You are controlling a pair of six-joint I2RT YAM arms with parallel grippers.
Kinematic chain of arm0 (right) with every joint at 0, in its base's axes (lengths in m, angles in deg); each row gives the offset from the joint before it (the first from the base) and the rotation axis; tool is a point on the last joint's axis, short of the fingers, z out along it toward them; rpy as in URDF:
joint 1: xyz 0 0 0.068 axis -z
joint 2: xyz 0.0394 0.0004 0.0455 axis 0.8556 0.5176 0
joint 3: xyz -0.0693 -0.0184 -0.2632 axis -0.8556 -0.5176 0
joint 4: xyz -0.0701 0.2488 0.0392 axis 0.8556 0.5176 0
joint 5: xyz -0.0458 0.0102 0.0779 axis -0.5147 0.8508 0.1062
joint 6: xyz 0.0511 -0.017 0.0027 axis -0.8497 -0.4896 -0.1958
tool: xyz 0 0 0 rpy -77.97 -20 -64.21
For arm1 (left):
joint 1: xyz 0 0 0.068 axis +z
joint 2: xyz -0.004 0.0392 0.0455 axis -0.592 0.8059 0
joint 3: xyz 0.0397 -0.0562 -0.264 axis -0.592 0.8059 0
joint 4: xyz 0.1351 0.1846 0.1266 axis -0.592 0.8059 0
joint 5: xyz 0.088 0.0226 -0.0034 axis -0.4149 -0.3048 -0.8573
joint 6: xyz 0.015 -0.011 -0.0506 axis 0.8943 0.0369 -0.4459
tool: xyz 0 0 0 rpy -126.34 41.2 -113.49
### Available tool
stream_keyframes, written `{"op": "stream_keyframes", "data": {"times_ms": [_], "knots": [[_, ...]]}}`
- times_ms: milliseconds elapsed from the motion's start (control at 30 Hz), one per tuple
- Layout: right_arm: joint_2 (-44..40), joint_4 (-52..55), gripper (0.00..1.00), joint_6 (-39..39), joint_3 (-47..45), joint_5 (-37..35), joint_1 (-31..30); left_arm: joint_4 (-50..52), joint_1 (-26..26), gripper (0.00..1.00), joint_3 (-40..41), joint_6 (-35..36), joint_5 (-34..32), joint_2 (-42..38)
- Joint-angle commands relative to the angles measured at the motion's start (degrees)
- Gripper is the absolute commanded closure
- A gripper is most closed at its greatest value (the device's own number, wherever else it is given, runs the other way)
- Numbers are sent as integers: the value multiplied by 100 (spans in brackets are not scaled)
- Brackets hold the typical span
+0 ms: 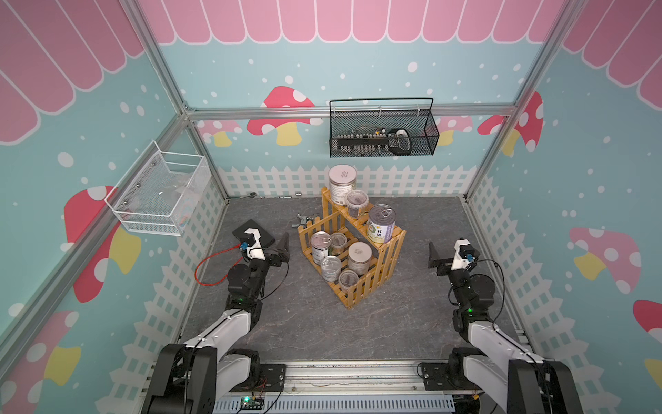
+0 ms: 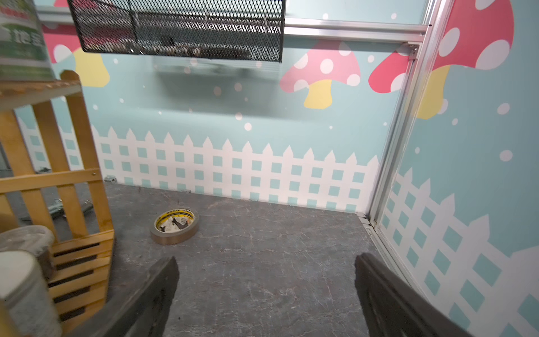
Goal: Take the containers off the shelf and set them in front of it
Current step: Adjust the shelf at the center of the board.
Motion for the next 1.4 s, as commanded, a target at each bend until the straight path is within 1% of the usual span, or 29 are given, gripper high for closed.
{"op": "stream_keyframes", "data": {"times_ms": [0, 67, 133, 233, 300, 400, 467, 500, 567, 667, 767, 933, 1033, 1067, 1233, 1367], "knots": [[-714, 1789, 1, -413, 270, 553, -55, 1018, -221, 1, -380, -234, 607, -99], [-1111, 2763, 1, -387, 598, 935, -55, 1632, -428, 1, -644, -104, 727, -81], [-1390, 3719, 1, -351, 924, 1189, -55, 1980, -586, 1, -814, 57, 690, -22], [-1824, 4529, 1, -408, 1200, 1652, -54, 2620, -603, 1, -1234, 248, 715, 86], [-1930, 4984, 1, -400, 1464, 2051, -53, 3192, -591, 1, -1637, 479, 755, 137], [-1871, 5513, 1, -320, 1888, 2808, -55, 4048, -420, 1, -2245, 879, 908, 312], [-1806, 5861, 1, -173, 2185, 3279, -59, 4409, -153, 2, -2540, 991, 1324, 492], [-1799, 5997, 1, -104, 2303, 3430, -71, 4476, -54, 1, -2630, 1050, 1593, 581], [-1804, 6193, 1, 57, 2506, 3664, -168, 4685, 66, 1, -2818, 1288, 1900, 793], [-1858, 6252, 1, 216, 2633, 3655, -447, 5115, 152, 3, -3131, 1644, 2048, 1216], [-1905, 6417, 1, 334, 2787, 3662, -635, 5071, 221, 4, -3189, 1842, 2137, 1496], [-1941, 6927, 1, 522, 3162, 3701, -670, 4742, 272, 6, -3282, 2037, 2289, 1759], [-1902, 7035, 1, 495, 3264, 3803, -683, 4718, 278, 11, -3478, 2105, 2702, 2016], [-1906, 7046, 1, 481, 3281, 3797, -687, 4719, 283, 13, -3505, 2138, 2731, 2102], [-1915, 7047, 1, 416, 3313, 3761, -730, 4867, 269, 18, -3690, 2239, 2714, 2469], [-1816, 7103, 1, 442, 3381, 3650, -763, 4878, 267, 25, -3845, 2288, 2538, 2704]]}}
